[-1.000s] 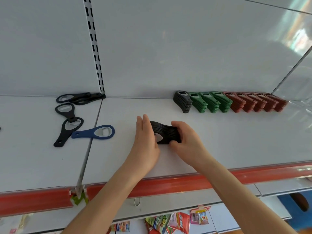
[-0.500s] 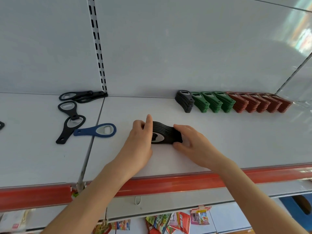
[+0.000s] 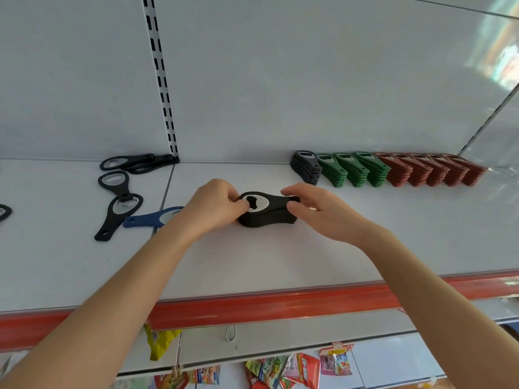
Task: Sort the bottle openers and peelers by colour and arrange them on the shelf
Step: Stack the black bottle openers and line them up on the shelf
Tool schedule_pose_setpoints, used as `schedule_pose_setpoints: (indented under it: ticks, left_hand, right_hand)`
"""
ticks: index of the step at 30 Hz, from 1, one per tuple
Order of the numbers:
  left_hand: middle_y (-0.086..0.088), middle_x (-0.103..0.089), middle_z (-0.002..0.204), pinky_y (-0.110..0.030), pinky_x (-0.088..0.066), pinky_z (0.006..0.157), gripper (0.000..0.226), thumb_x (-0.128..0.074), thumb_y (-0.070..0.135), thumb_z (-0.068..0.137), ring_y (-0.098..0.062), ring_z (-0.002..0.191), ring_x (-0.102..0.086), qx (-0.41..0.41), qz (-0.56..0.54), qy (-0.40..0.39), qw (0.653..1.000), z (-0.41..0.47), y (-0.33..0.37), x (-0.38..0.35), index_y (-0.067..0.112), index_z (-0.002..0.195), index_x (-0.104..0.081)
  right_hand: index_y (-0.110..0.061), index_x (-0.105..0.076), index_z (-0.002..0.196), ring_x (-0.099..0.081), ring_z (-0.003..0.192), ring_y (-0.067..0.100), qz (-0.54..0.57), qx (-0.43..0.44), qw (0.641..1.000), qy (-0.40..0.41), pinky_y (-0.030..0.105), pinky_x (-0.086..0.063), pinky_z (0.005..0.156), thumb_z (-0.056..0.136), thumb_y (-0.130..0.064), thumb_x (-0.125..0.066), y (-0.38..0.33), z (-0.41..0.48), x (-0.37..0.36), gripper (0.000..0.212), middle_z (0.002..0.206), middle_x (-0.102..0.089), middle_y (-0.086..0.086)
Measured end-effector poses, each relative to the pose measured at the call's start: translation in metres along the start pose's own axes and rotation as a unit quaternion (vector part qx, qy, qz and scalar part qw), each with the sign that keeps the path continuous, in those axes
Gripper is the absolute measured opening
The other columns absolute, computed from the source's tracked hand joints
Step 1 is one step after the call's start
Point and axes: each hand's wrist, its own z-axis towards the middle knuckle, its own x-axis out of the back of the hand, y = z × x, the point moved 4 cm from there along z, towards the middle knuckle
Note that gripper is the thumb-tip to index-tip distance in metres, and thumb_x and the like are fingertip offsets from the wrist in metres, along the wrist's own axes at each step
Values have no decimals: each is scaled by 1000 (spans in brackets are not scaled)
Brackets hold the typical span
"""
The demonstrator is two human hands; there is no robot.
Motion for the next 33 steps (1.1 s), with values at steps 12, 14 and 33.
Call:
schedule_pose_setpoints:
  ticks: [12,14,33]
  left_hand:
    - [-19,-56,94,-36,-38,76,29,-41,18,95,-33,92,-53,-90,154,50,983,-29,-5,-1,-4,91,-58]
    - [-14,-53,112,-33,-36,87,30,-42,20,95,-27,105,-51,-108,189,37,975,-36,-11,-5,-4,108,-57]
    - [-11,-44,136,-26,-28,101,40,-43,17,96,-24,125,-38,-140,190,61,970,-47,-19,-15,0,131,-44]
  right_hand:
    - [-20,-46,132,-50,98,5,-27,22,999,-29,19,-43,84,86,-17,-63,6,3,-1,49,108,-55,-7]
    - [-19,-49,128,-53,95,10,-22,12,999,-22,19,-44,80,82,-14,-67,10,5,-2,51,106,-57,-4]
    - [-8,-55,109,-46,75,20,-76,-116,980,140,22,-32,50,85,-16,-59,25,-7,3,25,84,-54,4]
